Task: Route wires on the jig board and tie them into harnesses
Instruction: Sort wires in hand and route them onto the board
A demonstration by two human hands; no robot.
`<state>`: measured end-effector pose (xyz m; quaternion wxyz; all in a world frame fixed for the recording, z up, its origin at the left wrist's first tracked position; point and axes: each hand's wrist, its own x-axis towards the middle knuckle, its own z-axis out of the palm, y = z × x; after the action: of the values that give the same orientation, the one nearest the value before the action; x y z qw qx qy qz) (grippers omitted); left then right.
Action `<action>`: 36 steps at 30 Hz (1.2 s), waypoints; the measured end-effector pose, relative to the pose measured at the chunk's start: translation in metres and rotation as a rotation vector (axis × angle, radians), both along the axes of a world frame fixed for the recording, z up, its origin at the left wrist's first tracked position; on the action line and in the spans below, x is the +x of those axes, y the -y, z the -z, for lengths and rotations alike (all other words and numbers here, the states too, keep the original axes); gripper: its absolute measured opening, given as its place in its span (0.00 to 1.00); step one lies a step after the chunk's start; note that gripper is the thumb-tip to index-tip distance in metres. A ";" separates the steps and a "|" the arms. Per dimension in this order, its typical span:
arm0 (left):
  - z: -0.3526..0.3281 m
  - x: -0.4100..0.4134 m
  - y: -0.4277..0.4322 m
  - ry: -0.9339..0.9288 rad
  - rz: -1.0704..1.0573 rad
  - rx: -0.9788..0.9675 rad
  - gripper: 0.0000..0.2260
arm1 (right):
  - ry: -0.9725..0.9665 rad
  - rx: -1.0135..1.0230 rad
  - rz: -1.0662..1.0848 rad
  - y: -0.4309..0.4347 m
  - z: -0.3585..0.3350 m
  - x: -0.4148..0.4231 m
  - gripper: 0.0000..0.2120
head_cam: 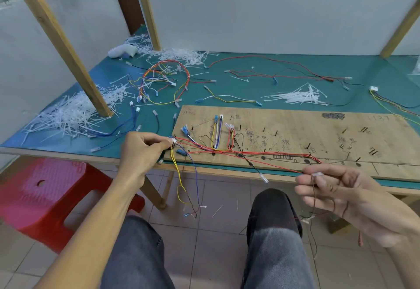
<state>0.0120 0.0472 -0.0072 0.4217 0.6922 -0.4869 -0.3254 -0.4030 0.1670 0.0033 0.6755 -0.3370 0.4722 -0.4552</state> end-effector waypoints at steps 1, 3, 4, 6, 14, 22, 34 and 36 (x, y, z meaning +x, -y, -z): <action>-0.001 0.000 -0.001 0.016 0.006 -0.003 0.06 | -0.009 -0.007 0.021 0.000 0.000 0.001 0.15; -0.002 -0.001 -0.003 0.046 0.013 -0.016 0.08 | -0.026 -0.024 0.057 0.001 -0.001 0.004 0.13; -0.002 -0.002 -0.004 0.072 0.014 -0.029 0.10 | -0.038 -0.028 0.075 0.002 -0.001 0.006 0.12; -0.003 -0.003 -0.007 0.114 0.016 -0.041 0.10 | -0.049 -0.033 0.100 0.002 -0.002 0.007 0.11; -0.033 -0.041 -0.040 0.766 0.150 -0.469 0.08 | -0.171 -0.082 0.136 0.006 -0.009 0.014 0.09; -0.004 -0.151 -0.066 1.085 0.809 -0.475 0.26 | -0.285 -0.191 0.279 0.023 -0.010 0.030 0.05; 0.024 -0.161 -0.078 1.175 0.771 -0.389 0.34 | -1.011 -0.440 0.433 0.103 -0.001 0.048 0.03; 0.023 -0.164 -0.079 1.159 0.771 -0.357 0.35 | -1.048 -0.440 0.429 0.111 0.001 0.052 0.03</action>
<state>-0.1516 0.1264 -0.0303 0.0572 0.4528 -0.8882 0.0529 -0.3512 0.0562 0.0027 0.1606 -0.5453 0.6942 -0.4415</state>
